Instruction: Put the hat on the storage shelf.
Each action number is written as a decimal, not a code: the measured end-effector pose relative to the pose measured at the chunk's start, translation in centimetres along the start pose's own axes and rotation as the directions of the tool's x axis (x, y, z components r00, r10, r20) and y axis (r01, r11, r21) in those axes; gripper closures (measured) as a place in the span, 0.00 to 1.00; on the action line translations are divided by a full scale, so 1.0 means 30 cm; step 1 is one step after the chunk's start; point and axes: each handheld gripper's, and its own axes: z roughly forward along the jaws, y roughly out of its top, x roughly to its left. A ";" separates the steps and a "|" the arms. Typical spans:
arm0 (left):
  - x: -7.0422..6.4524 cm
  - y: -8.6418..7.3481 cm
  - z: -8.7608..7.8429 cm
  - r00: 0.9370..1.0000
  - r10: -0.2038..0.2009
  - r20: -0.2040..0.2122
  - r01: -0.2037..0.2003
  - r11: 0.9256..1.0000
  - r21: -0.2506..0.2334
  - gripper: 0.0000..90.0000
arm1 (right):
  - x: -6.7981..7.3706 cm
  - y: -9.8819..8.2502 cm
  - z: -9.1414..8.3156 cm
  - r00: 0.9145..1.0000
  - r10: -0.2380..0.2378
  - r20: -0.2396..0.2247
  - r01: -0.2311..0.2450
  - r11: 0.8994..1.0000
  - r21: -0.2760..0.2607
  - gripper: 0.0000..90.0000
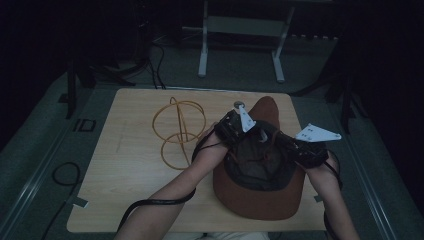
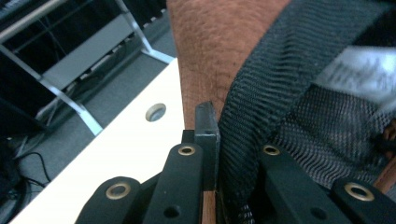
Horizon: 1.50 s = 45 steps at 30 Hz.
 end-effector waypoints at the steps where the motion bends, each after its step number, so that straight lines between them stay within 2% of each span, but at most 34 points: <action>1: 0.001 0.003 -0.003 1.000 -0.005 -0.002 0.005 1.000 -0.009 0.96 | 0.001 -0.005 -0.003 1.000 0.010 -0.003 -0.010 1.000 -0.006 0.81; 5: -0.001 0.016 -0.023 1.000 -0.012 -0.013 0.012 0.999 -0.052 0.97 | -0.006 -0.019 -0.028 0.997 0.056 -0.045 -0.058 0.997 -0.047 0.63; 6: -0.003 0.020 -0.027 1.000 -0.001 -0.016 0.000 0.999 -0.054 0.97 | -0.009 -0.020 -0.039 0.996 0.065 -0.054 -0.069 0.996 -0.060 0.59; 9: -0.004 0.028 -0.036 1.000 0.003 -0.027 -0.004 0.998 -0.066 0.97 | -0.012 -0.024 -0.077 0.995 0.068 -0.067 -0.073 0.994 -0.082 0.52; 12: 0.006 0.027 -0.044 0.999 -0.024 -0.026 0.021 0.996 -0.090 0.97 | -0.013 -0.029 -0.124 0.994 0.064 -0.085 -0.074 0.990 -0.117 0.45; 15: 0.013 0.025 -0.059 0.999 -0.031 -0.042 0.026 0.993 -0.113 0.97 | -0.028 -0.037 -0.175 0.993 0.076 -0.093 -0.090 0.984 -0.156 0.44; 17: 0.025 0.021 -0.070 0.998 -0.046 -0.032 0.041 0.990 -0.137 0.97 | -0.045 -0.044 -0.209 0.993 0.089 -0.083 -0.103 0.978 -0.181 0.46; 18: 0.031 0.019 -0.076 0.998 -0.058 -0.031 0.053 0.987 -0.149 0.97 | -0.056 -0.049 -0.225 0.993 0.094 -0.068 -0.105 0.976 -0.192 0.46; 19: 0.037 0.014 -0.083 0.998 -0.059 -0.011 0.056 0.983 -0.177 0.97 | -0.068 -0.054 -0.239 0.994 0.100 -0.045 -0.107 0.974 -0.199 0.47; 21: 0.042 0.009 -0.094 0.998 -0.061 -0.010 0.058 0.977 -0.206 0.97 | -0.097 -0.068 -0.259 0.992 0.125 -0.020 -0.127 0.971 -0.201 0.48; 22: 0.047 0.006 -0.098 0.998 -0.062 0.013 0.063 0.973 -0.223 0.97 | -0.110 -0.076 -0.266 0.990 0.139 -0.008 -0.138 0.970 -0.202 0.49; 24: 0.051 0.001 -0.103 0.998 -0.057 0.020 0.061 0.969 -0.241 0.97 | -0.134 -0.094 -0.273 0.988 0.152 0.011 -0.147 0.971 -0.191 0.50; 25: 0.056 -0.002 -0.104 0.997 -0.058 0.043 0.067 0.965 -0.253 0.96 | -0.144 -0.104 -0.273 0.987 0.157 0.020 -0.151 0.971 -0.188 0.51; 29: 0.066 -0.018 -0.111 0.993 -0.044 0.107 0.077 0.941 -0.328 0.96 | -0.166 -0.144 -0.266 0.982 0.184 0.029 -0.177 0.970 -0.168 0.53; 31: 0.068 -0.025 -0.113 0.992 -0.042 0.117 0.080 0.933 -0.350 0.96 | -0.172 -0.156 -0.263 0.980 0.196 0.027 -0.189 0.968 -0.164 0.53; 32: 0.072 -0.029 -0.113 0.987 -0.040 0.155 0.096 0.922 -0.374 0.96 | -0.174 -0.160 -0.261 0.980 0.197 0.027 -0.190 0.969 -0.161 0.53; 34: 0.077 -0.035 -0.116 0.985 -0.029 0.168 0.095 0.912 -0.399 0.96 | -0.177 -0.164 -0.263 0.980 0.200 0.022 -0.194 0.968 -0.161 0.53; 35: 0.083 -0.038 -0.117 0.979 -0.018 0.203 0.104 0.900 -0.423 0.96 | -0.177 -0.164 -0.264 0.979 0.201 0.016 -0.196 0.967 -0.163 0.53; 36: 0.086 -0.040 -0.117 0.977 -0.011 0.213 0.104 0.895 -0.433 0.96 | -0.177 -0.163 -0.267 0.980 0.200 0.011 -0.195 0.967 -0.166 0.53; 37: 0.090 -0.042 -0.118 0.974 0.002 0.227 0.103 0.887 -0.449 0.96 | -0.178 -0.162 -0.269 0.980 0.199 0.004 -0.196 0.966 -0.171 0.53; 38: 0.097 -0.046 -0.119 0.963 0.020 0.267 0.113 0.872 -0.475 0.96 | -0.177 -0.160 -0.270 0.980 0.201 -0.005 -0.199 0.964 -0.174 0.54; 39: 0.098 -0.048 -0.122 0.963 0.032 0.269 0.108 0.864 -0.492 0.96 | -0.176 -0.158 -0.271 0.980 0.200 -0.014 -0.200 0.964 -0.175 0.54; 40: 0.100 -0.050 -0.124 0.956 0.047 0.288 0.114 0.849 -0.516 0.96 | -0.174 -0.157 -0.270 0.981 0.191 -0.019 -0.192 0.965 -0.177 0.54; 41: 0.105 -0.053 -0.126 0.945 0.060 0.322 0.130 0.833 -0.537 0.96 | -0.170 -0.156 -0.269 0.982 0.187 -0.024 -0.188 0.966 -0.176 0.54; 42: 0.105 -0.052 -0.128 0.942 0.069 0.328 0.130 0.825 -0.550 0.96 | -0.167 -0.155 -0.267 0.982 0.184 -0.031 -0.186 0.967 -0.174 0.54; 43: 0.110 -0.053 -0.128 0.930 0.081 0.358 0.145 0.815 -0.561 0.96 | -0.165 -0.156 -0.264 0.983 0.182 -0.036 -0.186 0.967 -0.173 0.54; 44: 0.114 -0.055 -0.129 0.917 0.099 0.387 0.158 0.800 -0.579 0.96 | -0.163 -0.156 -0.261 0.982 0.182 -0.044 -0.187 0.967 -0.174 0.54; 45: 0.113 -0.056 -0.131 0.912 0.115 0.393 0.155 0.792 -0.591 0.96 | -0.161 -0.157 -0.259 0.983 0.177 -0.052 -0.183 0.968 -0.171 0.54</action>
